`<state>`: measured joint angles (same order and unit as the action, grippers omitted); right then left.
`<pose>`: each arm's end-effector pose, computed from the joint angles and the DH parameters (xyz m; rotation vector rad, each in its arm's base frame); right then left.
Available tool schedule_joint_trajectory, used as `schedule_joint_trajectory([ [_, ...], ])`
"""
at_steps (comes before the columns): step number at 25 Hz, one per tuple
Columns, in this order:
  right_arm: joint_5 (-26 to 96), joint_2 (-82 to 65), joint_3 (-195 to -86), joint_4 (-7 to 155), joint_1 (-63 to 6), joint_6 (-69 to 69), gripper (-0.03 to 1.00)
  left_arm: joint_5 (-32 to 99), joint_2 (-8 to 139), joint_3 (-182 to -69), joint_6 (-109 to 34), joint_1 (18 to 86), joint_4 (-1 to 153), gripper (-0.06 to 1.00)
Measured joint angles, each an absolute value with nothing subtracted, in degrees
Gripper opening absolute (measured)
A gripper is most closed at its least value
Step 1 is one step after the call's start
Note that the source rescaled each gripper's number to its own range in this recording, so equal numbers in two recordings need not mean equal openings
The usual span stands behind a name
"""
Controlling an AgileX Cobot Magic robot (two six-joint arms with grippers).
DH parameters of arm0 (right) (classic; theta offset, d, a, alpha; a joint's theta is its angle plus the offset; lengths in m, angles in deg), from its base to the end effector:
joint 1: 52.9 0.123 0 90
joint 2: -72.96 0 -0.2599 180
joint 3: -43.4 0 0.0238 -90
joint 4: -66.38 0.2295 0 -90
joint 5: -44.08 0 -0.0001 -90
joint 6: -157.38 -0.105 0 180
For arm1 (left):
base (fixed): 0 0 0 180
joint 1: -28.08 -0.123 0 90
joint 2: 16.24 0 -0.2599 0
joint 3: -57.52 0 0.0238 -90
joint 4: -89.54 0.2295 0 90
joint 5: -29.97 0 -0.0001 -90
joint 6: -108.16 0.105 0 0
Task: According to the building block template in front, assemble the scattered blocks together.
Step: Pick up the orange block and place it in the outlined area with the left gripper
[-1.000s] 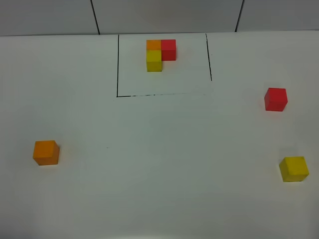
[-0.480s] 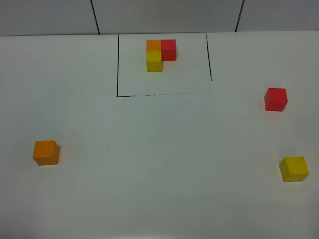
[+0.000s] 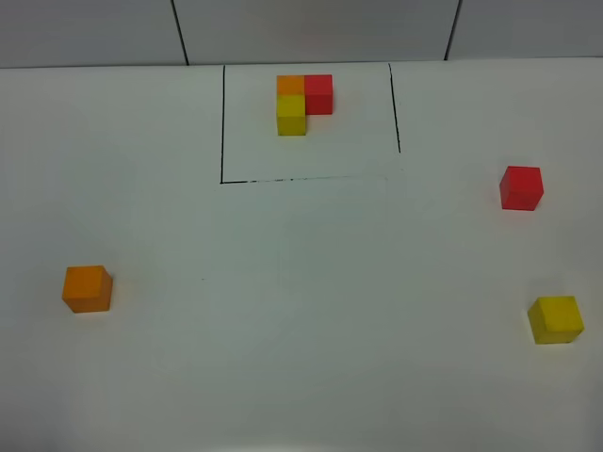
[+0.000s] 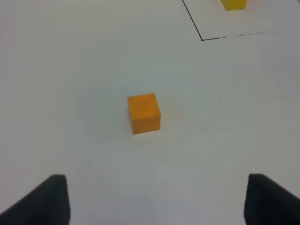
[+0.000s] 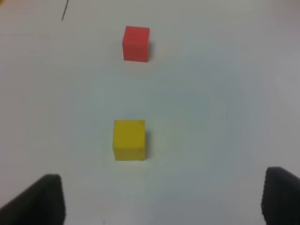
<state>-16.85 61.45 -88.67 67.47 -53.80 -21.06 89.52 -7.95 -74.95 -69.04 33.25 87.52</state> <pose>0.0214 0.0014 0.2589 -0.0124 2.1007 -0.0028 0.0138 -0.0045 0.2641 0.1413 2.0088 -0.0683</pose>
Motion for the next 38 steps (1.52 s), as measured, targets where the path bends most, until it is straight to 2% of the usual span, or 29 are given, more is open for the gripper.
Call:
schedule_joint_trajectory([
  [9, -16.9, 61.5, -88.7, 67.5, -53.8, -21.1, 0.8, 89.3, -7.6, -75.0, -68.8, 33.2, 89.0, 0.69],
  [15, -16.9, 61.5, -88.7, 67.6, -53.8, -21.1, 0.8, 80.6, -1.2, -76.5, -68.7, 33.2, 93.3, 0.69],
  [25, -16.9, 61.5, -88.7, 67.6, -53.8, -21.3, 0.8, 73.3, 33.3, -78.5, -72.5, 33.2, 93.4, 0.69],
  [31, -16.9, 61.5, -88.7, 67.6, -53.8, -21.5, 0.8, 73.4, 56.0, -87.7, -74.2, 33.2, 93.4, 0.69],
  [38, -16.9, 61.5, -88.7, 67.7, -53.8, -21.5, 0.8, 73.6, 71.6, -94.3, -75.7, 33.2, 92.3, 0.69],
])
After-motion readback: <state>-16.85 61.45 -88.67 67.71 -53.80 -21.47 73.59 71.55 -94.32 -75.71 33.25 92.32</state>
